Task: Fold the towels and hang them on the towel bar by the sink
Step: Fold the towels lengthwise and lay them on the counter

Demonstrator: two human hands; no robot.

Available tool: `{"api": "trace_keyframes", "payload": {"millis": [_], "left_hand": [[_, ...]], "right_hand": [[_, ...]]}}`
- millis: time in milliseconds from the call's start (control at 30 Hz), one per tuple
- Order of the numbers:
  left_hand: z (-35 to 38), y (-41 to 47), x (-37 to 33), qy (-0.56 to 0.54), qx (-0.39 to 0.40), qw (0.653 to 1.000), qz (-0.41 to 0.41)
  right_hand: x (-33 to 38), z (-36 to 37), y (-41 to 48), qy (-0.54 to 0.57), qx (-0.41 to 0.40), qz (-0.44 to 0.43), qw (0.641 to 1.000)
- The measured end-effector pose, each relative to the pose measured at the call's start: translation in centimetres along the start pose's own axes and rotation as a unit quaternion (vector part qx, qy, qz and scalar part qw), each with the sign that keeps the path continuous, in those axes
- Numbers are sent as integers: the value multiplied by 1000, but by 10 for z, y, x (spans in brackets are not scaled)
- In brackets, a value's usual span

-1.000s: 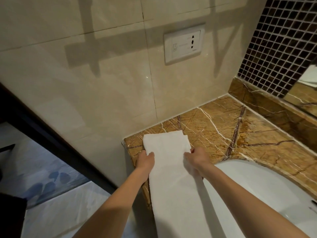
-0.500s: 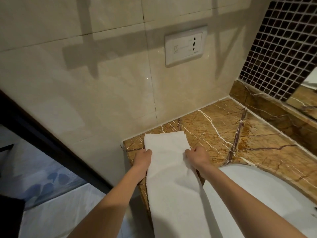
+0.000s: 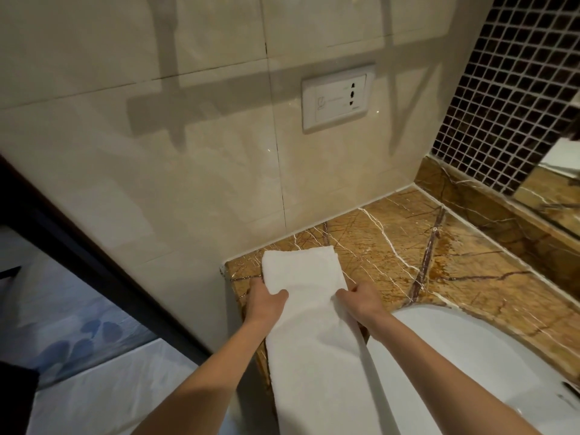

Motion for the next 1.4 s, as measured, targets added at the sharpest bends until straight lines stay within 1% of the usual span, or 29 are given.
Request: {"api": "trace_keyframes", "payload": {"millis": [100,200,300,400,500,633,767,900,1000,1100,1267,1333,1400], "left_hand": [[-4,-10,8,-4,6,1000,-9],[-5,-22,18,-7,29,1000,-10],[-6,-40,36,-23,41,998,-36],[-5,-60,57,-71,54,993,-75],[-5,-83,77,-91,59,988,-110],[-3,-108,98,-88,79,984,-137],[3,-134,121,-85,106,979,-155],[6,-150,139,-92,133,974,-158],[9,-167,155,-77,160,972,-156],[10,-183,169,-71,183,968,-154],[14,-201,186,-99,199,963,-150],[14,-205,189,-118,196,962,-150],[16,-210,191,-123,202,960,-151]], "right_hand": [[-2,0,-14,16,26,-4,1000],[-3,0,-30,40,49,-13,998],[-11,2,-49,71,73,-3,995],[-19,-3,-65,68,72,-11,995],[-25,-10,-81,63,86,-10,994],[-41,-15,-113,60,127,18,990],[-61,-21,-144,64,132,25,989],[-77,-26,-175,50,128,33,990],[-88,-27,-197,42,113,36,992],[-94,-27,-216,32,76,27,996],[-92,-30,-240,23,10,-12,1000],[-91,-33,-247,13,4,-19,1000],[-92,-37,-253,9,18,-17,1000]]}}
Point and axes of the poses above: each hand's wrist, its own y-axis towards the middle knuckle, its own z-axis out of the palm, x = y × z, the point moved 6 cm from there along y, towards the middle knuckle, and after that the axes turned 15 degrees about -z, right-handed, at the moved point
